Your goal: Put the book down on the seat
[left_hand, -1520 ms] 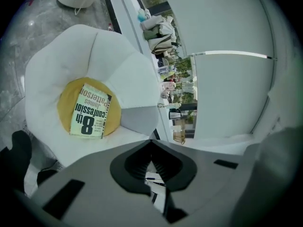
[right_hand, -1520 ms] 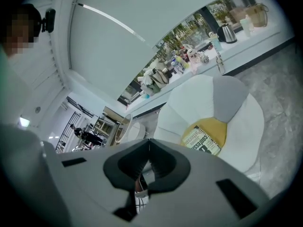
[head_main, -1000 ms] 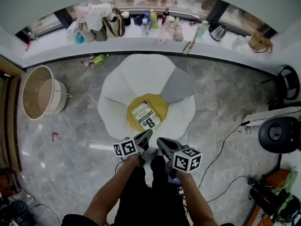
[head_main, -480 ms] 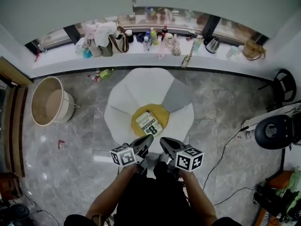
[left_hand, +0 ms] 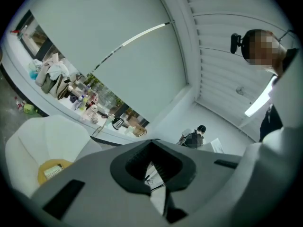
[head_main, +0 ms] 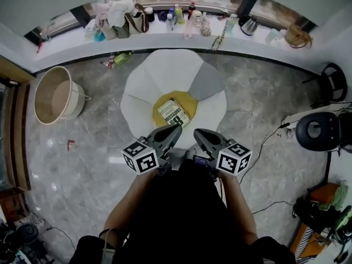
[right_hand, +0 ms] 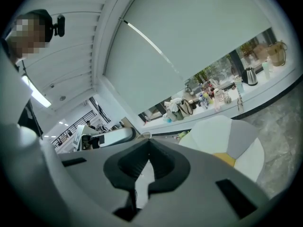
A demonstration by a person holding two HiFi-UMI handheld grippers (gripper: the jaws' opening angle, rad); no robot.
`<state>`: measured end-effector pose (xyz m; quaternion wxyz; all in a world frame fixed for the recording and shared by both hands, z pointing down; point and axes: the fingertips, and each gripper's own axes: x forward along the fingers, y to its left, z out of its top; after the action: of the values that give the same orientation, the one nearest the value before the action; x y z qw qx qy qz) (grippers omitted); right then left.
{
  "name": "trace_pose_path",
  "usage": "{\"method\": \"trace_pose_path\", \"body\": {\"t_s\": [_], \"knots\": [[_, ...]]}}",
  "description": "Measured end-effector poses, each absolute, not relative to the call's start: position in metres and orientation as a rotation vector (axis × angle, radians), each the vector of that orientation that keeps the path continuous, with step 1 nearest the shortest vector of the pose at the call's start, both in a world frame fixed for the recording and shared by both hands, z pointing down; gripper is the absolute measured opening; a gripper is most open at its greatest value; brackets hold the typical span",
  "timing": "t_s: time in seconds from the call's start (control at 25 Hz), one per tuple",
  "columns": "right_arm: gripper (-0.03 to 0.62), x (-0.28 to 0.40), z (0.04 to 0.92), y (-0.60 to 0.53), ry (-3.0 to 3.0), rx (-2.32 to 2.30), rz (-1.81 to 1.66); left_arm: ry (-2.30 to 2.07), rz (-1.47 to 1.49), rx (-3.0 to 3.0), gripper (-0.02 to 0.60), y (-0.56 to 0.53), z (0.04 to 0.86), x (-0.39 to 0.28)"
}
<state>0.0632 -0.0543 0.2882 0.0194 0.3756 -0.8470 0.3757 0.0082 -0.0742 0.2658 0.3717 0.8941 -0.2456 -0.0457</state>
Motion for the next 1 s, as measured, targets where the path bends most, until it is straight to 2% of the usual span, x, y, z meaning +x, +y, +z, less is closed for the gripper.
{"method": "trace_pose_path", "body": {"t_s": [0.56,1.0], "knots": [[0.015,0.061,0.252,-0.030,-2.830,1.101,0.940,-0.598,-0.037,2.483,0.012,-0.045,0.246,0.004],[0.015,0.067,0.230,-0.031,-2.881,1.100,0.902,-0.568,-0.019,2.503,0.012,-0.049,0.238,0.008]]}}
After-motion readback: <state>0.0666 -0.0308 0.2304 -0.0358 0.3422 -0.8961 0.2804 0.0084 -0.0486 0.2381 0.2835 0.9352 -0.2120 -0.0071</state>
